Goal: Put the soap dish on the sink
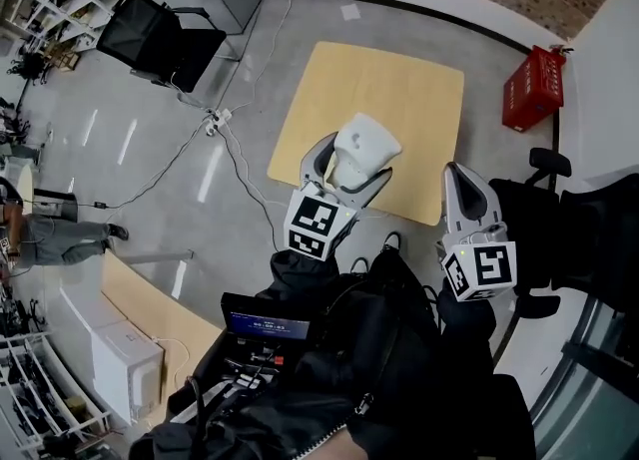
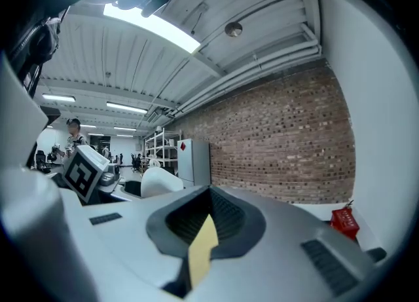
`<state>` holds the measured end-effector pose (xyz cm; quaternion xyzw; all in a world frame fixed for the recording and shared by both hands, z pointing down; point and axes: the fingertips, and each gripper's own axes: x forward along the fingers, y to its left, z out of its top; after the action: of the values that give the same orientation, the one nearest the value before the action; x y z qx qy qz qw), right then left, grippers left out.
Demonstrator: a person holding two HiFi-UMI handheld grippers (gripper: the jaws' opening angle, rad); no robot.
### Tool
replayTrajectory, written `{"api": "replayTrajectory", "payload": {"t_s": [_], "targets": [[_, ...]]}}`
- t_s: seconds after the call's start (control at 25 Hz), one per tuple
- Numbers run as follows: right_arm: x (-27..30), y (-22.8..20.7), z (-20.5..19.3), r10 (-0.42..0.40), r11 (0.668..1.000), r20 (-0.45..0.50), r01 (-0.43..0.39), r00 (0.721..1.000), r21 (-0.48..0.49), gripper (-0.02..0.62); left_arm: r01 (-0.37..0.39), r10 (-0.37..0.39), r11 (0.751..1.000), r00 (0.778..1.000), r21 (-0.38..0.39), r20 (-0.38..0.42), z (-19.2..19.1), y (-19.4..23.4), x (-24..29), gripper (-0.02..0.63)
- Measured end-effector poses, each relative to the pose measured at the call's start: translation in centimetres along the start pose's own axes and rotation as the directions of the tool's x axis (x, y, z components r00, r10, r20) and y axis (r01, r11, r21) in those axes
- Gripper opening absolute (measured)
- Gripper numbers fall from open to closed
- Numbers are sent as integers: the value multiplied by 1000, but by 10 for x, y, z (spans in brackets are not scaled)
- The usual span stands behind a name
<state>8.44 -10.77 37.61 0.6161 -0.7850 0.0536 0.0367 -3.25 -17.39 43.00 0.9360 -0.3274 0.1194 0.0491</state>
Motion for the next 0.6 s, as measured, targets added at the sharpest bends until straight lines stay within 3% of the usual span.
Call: {"api": "replayTrajectory", "payload": {"t_s": [0.36,0.6], "targets": [[25,-63,8,6,999,38,-8,999,48,6,-30,31,999,999,20,-25,16,2,56,457],[36,-86,-13,13,996,-2,-13,1000,93,6,-49,50,999,986,11,-157,-32,8,86,457]]}}
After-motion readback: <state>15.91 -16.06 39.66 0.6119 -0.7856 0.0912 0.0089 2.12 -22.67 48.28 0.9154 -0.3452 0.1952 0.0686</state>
